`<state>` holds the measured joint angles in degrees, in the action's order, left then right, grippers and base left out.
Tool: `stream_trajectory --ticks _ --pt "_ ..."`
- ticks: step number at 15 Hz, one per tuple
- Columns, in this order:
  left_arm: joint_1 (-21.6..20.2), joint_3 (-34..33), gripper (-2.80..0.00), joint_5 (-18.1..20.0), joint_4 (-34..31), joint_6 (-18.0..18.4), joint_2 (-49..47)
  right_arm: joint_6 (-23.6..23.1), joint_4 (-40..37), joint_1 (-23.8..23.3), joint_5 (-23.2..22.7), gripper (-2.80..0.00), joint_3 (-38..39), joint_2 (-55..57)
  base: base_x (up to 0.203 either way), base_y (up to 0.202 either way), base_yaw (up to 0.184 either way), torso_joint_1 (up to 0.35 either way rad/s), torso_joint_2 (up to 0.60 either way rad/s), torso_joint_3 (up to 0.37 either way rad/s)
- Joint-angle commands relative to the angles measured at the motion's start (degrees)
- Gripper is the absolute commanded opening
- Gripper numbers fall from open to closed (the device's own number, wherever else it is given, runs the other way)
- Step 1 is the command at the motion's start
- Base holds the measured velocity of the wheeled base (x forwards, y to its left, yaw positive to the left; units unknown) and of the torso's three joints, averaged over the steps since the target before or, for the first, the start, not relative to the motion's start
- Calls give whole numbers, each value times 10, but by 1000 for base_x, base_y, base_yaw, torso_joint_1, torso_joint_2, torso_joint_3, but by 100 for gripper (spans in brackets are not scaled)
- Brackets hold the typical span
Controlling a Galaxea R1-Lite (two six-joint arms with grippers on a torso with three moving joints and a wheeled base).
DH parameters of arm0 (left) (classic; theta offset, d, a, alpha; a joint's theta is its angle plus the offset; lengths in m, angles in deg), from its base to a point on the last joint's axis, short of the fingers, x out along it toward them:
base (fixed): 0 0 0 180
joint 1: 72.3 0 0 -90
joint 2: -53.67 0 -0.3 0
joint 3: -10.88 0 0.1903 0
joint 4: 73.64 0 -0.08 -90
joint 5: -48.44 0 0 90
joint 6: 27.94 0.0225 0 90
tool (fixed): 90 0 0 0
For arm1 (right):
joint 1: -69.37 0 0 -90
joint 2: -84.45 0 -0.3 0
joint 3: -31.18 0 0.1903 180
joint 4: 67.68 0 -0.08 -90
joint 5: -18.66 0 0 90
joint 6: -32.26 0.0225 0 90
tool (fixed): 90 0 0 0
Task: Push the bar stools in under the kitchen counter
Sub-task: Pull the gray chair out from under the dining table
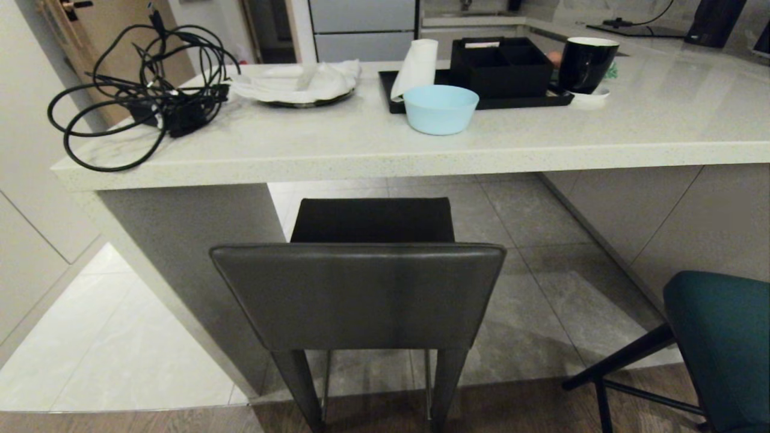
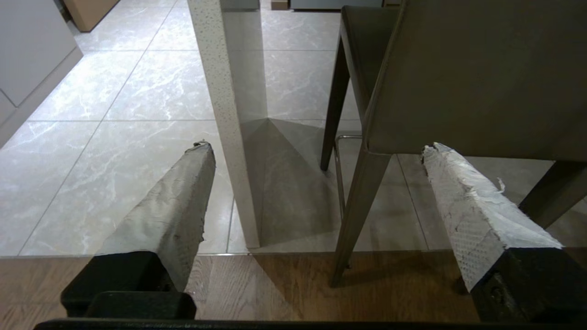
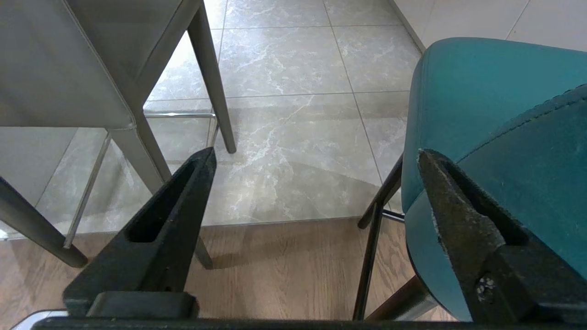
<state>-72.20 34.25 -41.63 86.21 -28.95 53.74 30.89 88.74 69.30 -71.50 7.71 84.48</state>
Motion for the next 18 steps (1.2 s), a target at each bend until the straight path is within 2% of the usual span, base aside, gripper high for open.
stream_trajectory --ticks 1,3,4,6,7,9,11,12,15,16,17,18 --pt "0 -11 0 0 0 0 0 -1 0 0 -3 0 0 -1 0 0 0 0 0 0" --pt "-1 -11 0 1 0 0 0 -41 1 1 -18 0 -1 -1 0 0 0 0 0 0" --pt "-1 -8 0 1 -9 2 0 -44 -1 1 -22 0 -2 4 0 0 0 0 0 0" --pt "-1 7 0 4 -47 29 -1 -23 0 1 -20 0 -2 30 0 0 0 0 0 0" --pt "-1 23 0 16 -50 27 -1 -22 1 1 -24 0 -8 39 0 0 0 0 0 0" --pt "-1 99 0 54 -71 3 -36 6 5 5 -54 0 -69 93 0 0 0 0 0 0" --pt "13 148 0 74 -60 -14 -145 26 41 11 -85 0 -115 191 0 0 0 0 0 0" --pt "32 159 0 82 -20 -28 -206 31 82 14 -104 0 -122 242 0 0 0 0 0 0" --pt "129 142 0 102 153 -72 -372 33 235 29 -180 0 -112 400 0 0 0 0 0 0" --pt "148 127 0 127 206 -83 -415 30 274 32 -201 0 -107 453 0 0 0 0 0 0" --pt "150 115 0 169 251 -93 -450 27 312 34 -220 0 -104 503 0 0 0 0 0 0" --pt "130 110 0 205 276 -98 -476 26 348 36 -237 0 -102 547 0 0 0 0 0 0"
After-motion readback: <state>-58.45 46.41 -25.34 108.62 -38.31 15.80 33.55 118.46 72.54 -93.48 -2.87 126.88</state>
